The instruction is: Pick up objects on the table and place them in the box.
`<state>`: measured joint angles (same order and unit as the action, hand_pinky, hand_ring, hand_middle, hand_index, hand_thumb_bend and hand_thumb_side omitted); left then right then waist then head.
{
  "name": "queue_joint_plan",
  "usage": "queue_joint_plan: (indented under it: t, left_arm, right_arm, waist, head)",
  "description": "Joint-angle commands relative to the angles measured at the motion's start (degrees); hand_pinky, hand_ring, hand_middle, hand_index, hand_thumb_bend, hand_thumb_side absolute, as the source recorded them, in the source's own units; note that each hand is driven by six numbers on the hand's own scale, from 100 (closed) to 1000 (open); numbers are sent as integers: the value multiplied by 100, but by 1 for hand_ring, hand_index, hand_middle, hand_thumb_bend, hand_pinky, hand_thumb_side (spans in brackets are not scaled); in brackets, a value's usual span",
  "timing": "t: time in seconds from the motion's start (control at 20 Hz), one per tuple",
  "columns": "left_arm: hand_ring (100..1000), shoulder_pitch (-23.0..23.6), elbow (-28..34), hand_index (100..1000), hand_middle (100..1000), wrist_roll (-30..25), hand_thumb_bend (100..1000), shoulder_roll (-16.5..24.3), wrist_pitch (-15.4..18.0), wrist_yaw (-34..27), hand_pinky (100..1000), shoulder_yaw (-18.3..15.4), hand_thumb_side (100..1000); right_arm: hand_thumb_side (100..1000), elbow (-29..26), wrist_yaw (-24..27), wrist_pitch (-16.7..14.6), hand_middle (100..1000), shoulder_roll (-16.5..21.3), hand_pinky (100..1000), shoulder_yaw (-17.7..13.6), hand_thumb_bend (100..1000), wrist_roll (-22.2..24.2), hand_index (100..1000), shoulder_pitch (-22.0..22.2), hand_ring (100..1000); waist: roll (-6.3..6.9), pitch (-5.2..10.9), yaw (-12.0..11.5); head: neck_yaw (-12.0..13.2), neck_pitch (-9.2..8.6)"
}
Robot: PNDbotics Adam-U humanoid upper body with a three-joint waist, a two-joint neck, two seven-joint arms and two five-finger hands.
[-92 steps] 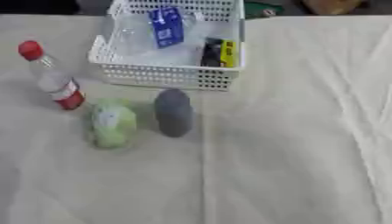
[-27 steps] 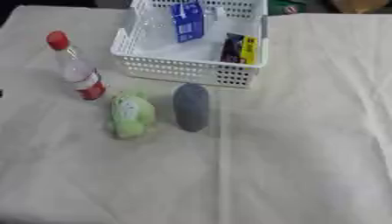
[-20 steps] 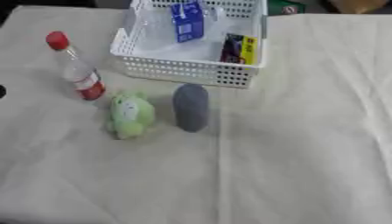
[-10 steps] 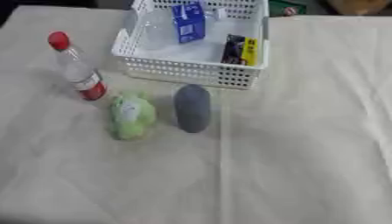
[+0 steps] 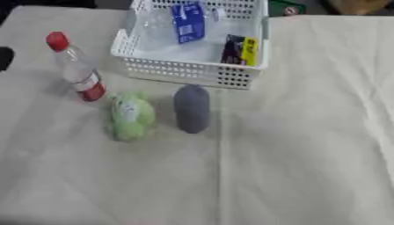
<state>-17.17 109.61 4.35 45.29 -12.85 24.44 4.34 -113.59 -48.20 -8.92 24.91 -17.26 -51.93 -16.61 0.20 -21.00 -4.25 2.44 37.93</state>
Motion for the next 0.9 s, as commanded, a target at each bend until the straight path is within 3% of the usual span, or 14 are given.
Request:
queue_joint_plan:
  t: [0.05, 0.25, 0.55, 0.9]
  left_arm:
    - [1000, -87, -8, 1000, 1000, -174, 496, 54, 72, 285, 1000, 9, 962]
    - [1000, -120, -101, 1000, 1000, -465, 485, 2, 93, -219, 1000, 55, 986]
    - [1000, -224, -320, 1000, 1000, -720, 539, 6, 135, -876, 1000, 78, 990]
    - [1000, -450, -577, 1000, 1000, -818, 534, -43, 83, -1009, 1000, 144, 991]
  right_arm:
    - [1000, -100, 48, -13, 774, 79, 907, -21, 100, -4, 867, -41, 863]
    - [1000, -100, 64, -20, 772, 65, 907, -14, 100, -4, 865, -45, 861]
    - [1000, -100, 79, -34, 771, 55, 906, 2, 100, -4, 862, -46, 859]
    - [1000, -100, 91, -57, 769, 48, 906, 21, 100, -4, 861, -56, 858]
  waist:
    - [-2, 126, 7]
    - [-4, 121, 2]
    - [0, 120, 28]
    - [-3, 120, 58]
  head:
    - [17, -30]
    - [26, -33]
    - [49, -48]
    - [85, -70]
